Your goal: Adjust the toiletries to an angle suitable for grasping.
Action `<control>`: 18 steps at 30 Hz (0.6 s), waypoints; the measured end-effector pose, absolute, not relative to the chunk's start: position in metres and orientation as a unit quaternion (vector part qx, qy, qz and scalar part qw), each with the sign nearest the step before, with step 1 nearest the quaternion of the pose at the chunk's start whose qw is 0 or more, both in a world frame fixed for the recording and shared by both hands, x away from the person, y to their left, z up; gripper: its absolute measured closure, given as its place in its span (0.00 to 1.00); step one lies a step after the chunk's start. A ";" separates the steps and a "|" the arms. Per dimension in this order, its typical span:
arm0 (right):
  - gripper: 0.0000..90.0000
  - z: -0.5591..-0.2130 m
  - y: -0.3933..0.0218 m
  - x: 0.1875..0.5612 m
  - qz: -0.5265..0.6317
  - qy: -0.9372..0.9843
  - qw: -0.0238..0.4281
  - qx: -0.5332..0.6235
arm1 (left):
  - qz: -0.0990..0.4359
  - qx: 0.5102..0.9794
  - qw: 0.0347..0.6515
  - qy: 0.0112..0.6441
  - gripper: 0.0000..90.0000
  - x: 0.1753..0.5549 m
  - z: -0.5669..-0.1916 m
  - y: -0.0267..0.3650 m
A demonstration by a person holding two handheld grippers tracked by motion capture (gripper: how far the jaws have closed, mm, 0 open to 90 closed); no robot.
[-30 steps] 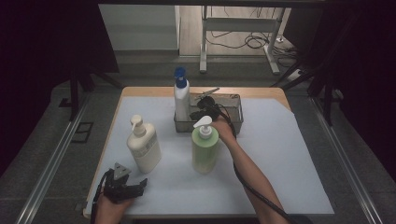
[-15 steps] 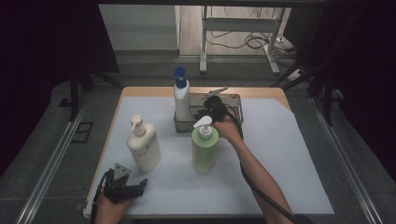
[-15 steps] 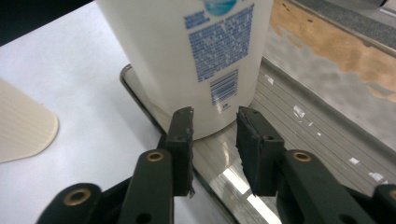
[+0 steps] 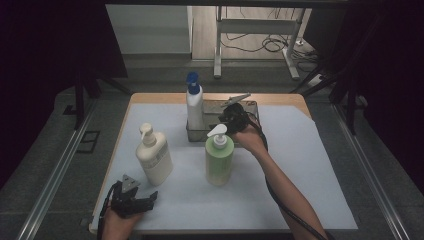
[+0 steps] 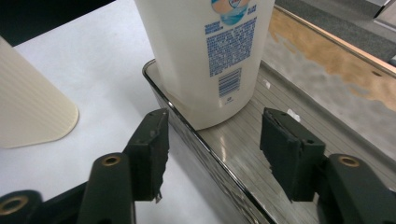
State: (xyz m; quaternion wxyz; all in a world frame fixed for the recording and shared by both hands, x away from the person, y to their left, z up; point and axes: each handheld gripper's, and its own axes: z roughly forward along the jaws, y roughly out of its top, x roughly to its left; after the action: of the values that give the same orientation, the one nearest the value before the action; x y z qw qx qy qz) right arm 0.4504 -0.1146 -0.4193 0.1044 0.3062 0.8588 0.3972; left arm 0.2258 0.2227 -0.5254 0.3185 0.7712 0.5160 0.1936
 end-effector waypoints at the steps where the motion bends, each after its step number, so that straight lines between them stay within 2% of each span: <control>1: 0.43 -0.419 -0.116 0.450 0.397 0.859 0.105 0.306 | 0.194 0.771 0.318 0.516 0.14 0.226 -0.525 0.223; 10: 0.35 -0.413 -0.128 0.438 0.396 0.863 0.109 0.293 | 0.193 0.771 0.319 0.516 0.14 0.226 -0.525 0.223; 18: 0.32 -0.410 -0.142 0.429 0.393 0.865 0.118 0.289 | 0.194 0.771 0.319 0.516 0.14 0.226 -0.526 0.223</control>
State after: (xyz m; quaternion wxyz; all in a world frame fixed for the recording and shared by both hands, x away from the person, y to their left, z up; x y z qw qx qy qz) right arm 0.4290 -0.1416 -0.4099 0.1179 0.2885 0.8651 0.3930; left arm 0.2257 0.2227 -0.5255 0.3189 0.7712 0.5158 0.1936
